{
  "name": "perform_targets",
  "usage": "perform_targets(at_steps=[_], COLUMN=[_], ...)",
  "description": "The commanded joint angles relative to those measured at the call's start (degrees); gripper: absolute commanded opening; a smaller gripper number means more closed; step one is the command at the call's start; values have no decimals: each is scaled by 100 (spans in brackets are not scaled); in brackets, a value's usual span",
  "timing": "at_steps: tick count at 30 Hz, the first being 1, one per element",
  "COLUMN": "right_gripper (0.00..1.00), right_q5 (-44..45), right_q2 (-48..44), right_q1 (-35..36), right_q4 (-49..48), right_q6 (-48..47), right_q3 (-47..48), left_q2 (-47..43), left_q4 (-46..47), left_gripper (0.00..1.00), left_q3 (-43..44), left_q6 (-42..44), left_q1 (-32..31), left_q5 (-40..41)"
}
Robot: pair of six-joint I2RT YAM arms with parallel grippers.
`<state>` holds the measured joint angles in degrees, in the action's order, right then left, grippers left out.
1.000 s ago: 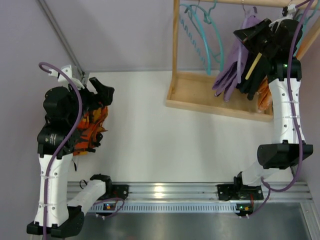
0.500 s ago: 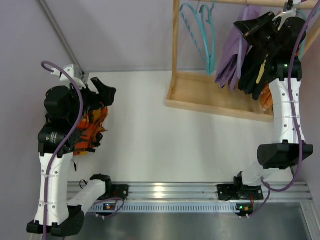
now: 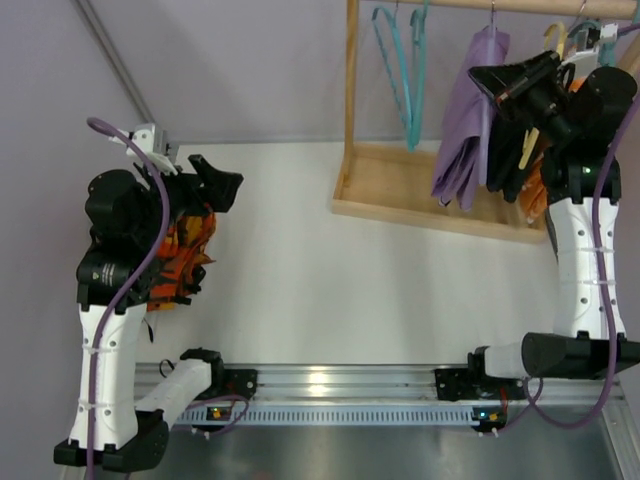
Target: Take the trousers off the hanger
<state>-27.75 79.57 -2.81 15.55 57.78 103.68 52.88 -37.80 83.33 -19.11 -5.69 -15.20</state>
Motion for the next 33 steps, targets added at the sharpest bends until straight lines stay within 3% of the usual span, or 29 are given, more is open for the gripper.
perform_targets(at_steps=[1, 8, 15, 21, 28, 30, 33], right_gripper=[0, 0, 0, 0, 0, 0, 0], right_q5=[-450, -530, -556, -688, -461, -346, -170], right_q2=[-732, -1741, -2595, -3122, -3606, -3677, -3721], right_q1=[-71, -71, -88, -88, -88, -88, -88], right_q4=[-1661, -1679, -1573, -1073, -573, -335, 175], right_q6=[-21, 225, 436, 313, 172, 128, 146], right_q3=[-66, -1340, -2439, -2826, -2880, -2766, -2537], left_q2=[47, -190, -33, 389, 952, 969, 1100], left_q4=[528, 1090, 1556, 1925, 2803, 3418, 4443], left_gripper=[98, 97, 95, 95, 96, 95, 95], left_q3=[-27, -501, -1011, -1152, -1380, -1678, -2021], left_q6=[188, 997, 1655, 2438, 2649, 2921, 3562], left_q1=[16, 7, -344, -1889, -3847, -4315, -5526], left_q5=[-412, -1659, -1716, -757, 455, 1192, 2011])
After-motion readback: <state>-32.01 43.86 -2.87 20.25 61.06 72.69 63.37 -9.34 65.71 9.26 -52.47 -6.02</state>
